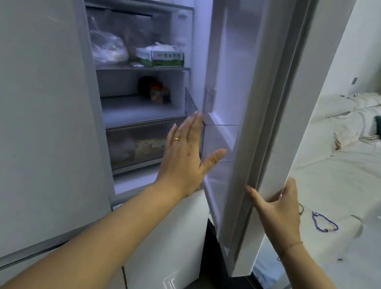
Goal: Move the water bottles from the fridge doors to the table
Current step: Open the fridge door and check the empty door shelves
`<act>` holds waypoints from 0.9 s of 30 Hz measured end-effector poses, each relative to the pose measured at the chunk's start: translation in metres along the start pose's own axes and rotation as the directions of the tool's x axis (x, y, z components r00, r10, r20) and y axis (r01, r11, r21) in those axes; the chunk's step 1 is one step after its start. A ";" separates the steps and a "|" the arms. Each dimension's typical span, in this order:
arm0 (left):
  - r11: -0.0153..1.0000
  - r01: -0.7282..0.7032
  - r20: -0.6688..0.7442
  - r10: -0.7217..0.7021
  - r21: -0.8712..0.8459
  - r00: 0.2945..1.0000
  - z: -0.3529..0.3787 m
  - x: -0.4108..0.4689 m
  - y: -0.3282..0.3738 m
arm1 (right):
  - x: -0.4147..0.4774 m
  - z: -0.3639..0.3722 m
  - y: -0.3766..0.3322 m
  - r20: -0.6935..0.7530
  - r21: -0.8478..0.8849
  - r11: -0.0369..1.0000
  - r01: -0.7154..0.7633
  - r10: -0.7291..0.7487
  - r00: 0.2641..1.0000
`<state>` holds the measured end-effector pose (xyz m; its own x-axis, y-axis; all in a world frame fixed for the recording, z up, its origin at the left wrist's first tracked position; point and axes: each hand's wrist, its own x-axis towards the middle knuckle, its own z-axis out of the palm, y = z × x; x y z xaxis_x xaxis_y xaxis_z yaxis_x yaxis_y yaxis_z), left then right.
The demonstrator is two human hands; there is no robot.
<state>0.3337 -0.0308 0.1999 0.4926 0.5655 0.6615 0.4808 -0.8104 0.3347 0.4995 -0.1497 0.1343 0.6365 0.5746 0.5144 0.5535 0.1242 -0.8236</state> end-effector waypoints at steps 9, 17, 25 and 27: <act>0.985 -0.036 -0.032 0.043 0.170 0.999 -0.052 -0.031 -0.044 | -0.028 0.093 -0.037 0.126 0.034 0.998 0.056 -0.060 0.990; 0.991 0.123 0.001 -0.123 0.048 0.992 -0.071 -0.022 -0.074 | -0.012 0.184 -0.059 0.230 -0.071 0.966 0.247 -0.225 0.947; 0.848 0.238 -0.094 -0.220 0.473 0.971 -0.080 0.004 -0.134 | 0.007 0.257 -0.055 0.283 -0.056 0.945 0.321 -0.293 0.913; 0.774 0.254 -0.155 -0.202 0.579 0.967 -0.079 0.009 -0.147 | 0.015 0.268 -0.047 0.320 -0.048 0.945 0.323 -0.292 0.901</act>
<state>0.2101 0.0816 0.2097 0.2669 0.6865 0.6763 0.9179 -0.3949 0.0387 0.3396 0.0697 0.1170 0.2401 0.7408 0.6274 0.7547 0.2640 -0.6006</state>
